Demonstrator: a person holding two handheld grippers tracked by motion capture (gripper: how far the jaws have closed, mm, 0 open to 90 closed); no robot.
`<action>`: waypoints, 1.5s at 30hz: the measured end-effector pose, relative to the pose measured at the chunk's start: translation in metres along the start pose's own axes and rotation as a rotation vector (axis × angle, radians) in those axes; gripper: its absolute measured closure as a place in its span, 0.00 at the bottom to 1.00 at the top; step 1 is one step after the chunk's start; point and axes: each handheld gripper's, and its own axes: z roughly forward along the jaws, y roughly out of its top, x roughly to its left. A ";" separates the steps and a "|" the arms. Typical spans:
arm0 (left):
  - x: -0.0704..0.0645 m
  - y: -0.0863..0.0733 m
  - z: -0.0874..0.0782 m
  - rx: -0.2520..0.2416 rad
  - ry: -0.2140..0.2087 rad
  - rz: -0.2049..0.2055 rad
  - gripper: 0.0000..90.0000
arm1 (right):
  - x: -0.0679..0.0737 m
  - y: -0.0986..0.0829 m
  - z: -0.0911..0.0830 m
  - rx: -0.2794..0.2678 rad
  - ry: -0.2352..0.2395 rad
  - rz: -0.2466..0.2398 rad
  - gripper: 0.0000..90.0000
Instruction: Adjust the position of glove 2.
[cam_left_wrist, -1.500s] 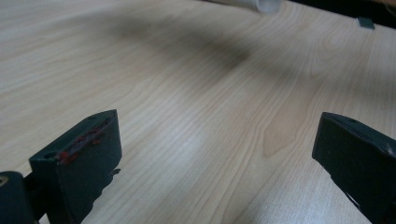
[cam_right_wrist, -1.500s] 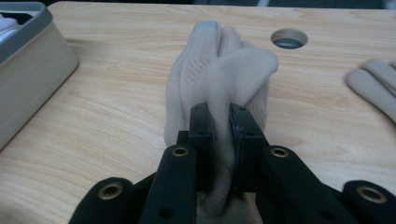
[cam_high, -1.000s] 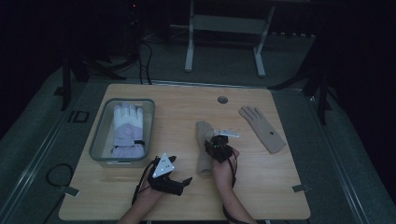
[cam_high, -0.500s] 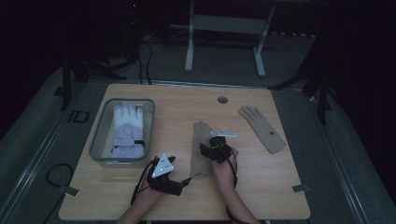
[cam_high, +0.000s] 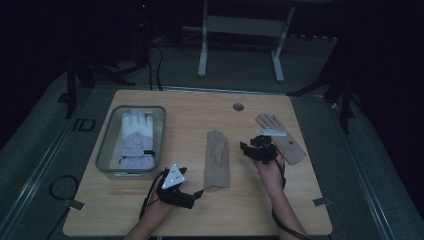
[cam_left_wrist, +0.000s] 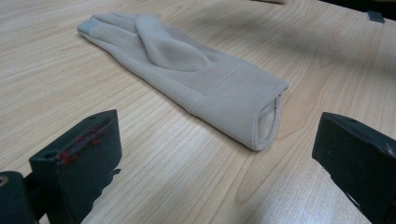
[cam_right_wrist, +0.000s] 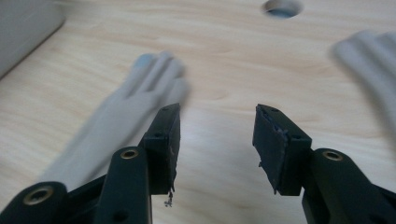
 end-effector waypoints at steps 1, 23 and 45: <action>0.000 0.000 0.000 0.000 0.000 0.000 0.02 | -0.008 0.001 -0.003 -0.009 -0.012 -0.006 0.57; -0.005 0.002 -0.005 -0.012 -0.005 -0.004 0.02 | -0.145 0.005 -0.012 0.018 -0.127 -0.047 0.57; -0.008 0.002 -0.004 -0.001 -0.021 0.004 0.02 | -0.163 -0.012 0.038 0.103 -0.111 -0.048 0.54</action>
